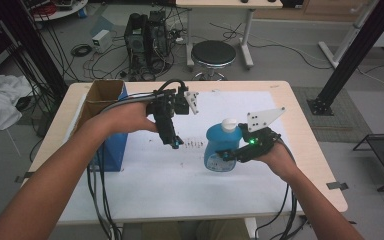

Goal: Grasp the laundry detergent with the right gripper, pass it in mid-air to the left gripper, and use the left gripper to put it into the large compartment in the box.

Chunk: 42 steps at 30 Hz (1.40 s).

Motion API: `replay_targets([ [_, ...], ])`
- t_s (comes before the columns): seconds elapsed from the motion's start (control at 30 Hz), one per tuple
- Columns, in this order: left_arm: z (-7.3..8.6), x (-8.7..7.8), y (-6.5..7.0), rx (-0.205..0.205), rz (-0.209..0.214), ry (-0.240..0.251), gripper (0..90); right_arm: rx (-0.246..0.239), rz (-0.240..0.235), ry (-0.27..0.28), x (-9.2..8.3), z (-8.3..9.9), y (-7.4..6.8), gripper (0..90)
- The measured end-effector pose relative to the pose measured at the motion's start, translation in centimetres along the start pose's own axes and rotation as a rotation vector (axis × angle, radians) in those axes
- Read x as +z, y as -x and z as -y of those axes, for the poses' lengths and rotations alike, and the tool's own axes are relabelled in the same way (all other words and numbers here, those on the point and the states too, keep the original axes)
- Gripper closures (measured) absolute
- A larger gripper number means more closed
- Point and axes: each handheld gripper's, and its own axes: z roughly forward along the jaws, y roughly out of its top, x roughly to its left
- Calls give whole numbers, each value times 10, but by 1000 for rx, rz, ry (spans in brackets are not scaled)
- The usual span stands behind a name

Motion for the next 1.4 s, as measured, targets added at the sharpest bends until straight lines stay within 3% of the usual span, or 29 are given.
replay_targets([
  [0.23, -11, -4, 13, 23, 18, -8, 64, -56, -34, -20, 19, -7, -3, 428],
  [0.5, -15, -8, 19, 24, 27, -5, 64, -59, -49, -22, 35, -18, -7, 430],
  [0.7, -19, -9, 22, 28, 28, -3, 64, -97, -65, -27, 51, -24, -8, 431],
  [1.13, -29, -5, 24, 30, 51, -14, 64, -120, -77, -45, 64, -32, -8, 431],
  [1.23, -32, -2, 24, 29, 57, -18, 64, -101, -82, -52, 65, -32, -9, 431],
  [1.27, -33, -1, 24, 30, 59, -19, 64, -120, -77, -49, 66, -32, -8, 431],
  [1.4, -37, 3, 23, 22, 57, -20, 64, -110, -73, -52, 66, -32, -8, 431],
])
